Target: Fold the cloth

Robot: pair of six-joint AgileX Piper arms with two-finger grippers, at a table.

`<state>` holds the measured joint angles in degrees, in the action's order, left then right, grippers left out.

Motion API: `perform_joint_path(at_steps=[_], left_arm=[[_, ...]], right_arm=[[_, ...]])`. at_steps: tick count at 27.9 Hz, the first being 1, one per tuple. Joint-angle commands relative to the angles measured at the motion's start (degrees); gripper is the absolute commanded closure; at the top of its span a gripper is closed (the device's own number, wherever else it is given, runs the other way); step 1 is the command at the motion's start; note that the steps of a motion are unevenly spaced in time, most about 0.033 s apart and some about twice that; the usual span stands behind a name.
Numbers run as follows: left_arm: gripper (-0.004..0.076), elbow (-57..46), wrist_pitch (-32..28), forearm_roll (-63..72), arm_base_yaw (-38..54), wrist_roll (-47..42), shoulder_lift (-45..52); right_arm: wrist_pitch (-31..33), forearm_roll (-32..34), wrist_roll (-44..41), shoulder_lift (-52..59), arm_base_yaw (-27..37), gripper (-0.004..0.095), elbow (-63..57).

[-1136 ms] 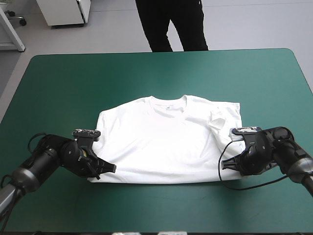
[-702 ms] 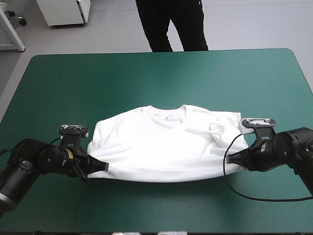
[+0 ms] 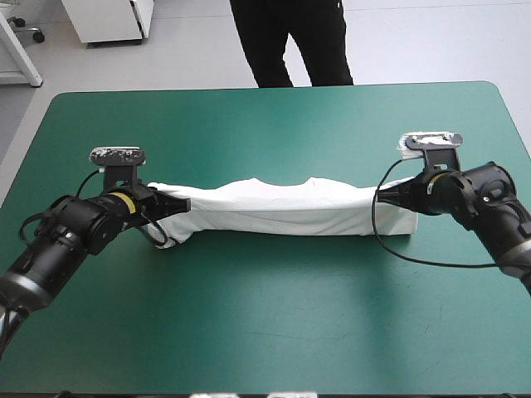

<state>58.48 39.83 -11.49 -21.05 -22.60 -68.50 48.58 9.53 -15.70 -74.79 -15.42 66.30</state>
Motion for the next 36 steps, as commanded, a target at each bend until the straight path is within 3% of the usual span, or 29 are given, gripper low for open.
perform_joint_path(at_steps=[1, 6, 13, 17, 21, 24, 28, 33, 36], left_arm=[[0.0733, 4.51, -5.95, -2.34, 0.01, -0.76, -4.87], [0.0733, 7.60, -7.66, -3.74, 0.01, -0.76, -13.82], [0.0732, 7.71, -7.06, -3.49, 0.01, -0.76, -18.22], [0.0701, 8.22, -5.52, -3.49, 0.01, 0.06, -19.02], [0.0520, 8.58, -3.22, -3.48, 0.01, 0.87, -19.13], [0.0351, 11.04, 2.11, -3.60, 0.01, 1.88, -19.01], [0.0211, 16.19, 8.60, -4.02, 0.01, 4.48, -16.87], [0.0215, 21.85, 14.37, -1.48, -0.11, 9.65, -11.11], [0.0290, 24.34, 14.71, 6.88, -0.19, 16.10, -7.45]], right_arm=[[-6.77, 3.63, -0.12, -3.60, 0.16, 0.0925, 4.70], [-7.63, 3.28, -0.12, -12.91, 2.87, 0.0925, 8.14], [-6.99, 2.16, 1.46, -16.40, 2.90, 0.0916, 8.35], [-6.42, 0.90, 2.85, -16.40, 2.90, 0.0783, 8.35], [-3.24, 0.53, 2.85, -16.40, 2.90, 0.0510, 8.60], [0.35, 0.53, 2.85, -15.48, 2.90, 0.0330, 9.81], [3.62, 2.10, 2.85, -12.39, 2.90, 0.0259, 12.72], [7.53, 6.31, 2.85, -6.23, 2.90, 0.0259, 15.94], [9.38, 7.74, 2.85, -2.17, 3.79, 0.0259, 16.22]])
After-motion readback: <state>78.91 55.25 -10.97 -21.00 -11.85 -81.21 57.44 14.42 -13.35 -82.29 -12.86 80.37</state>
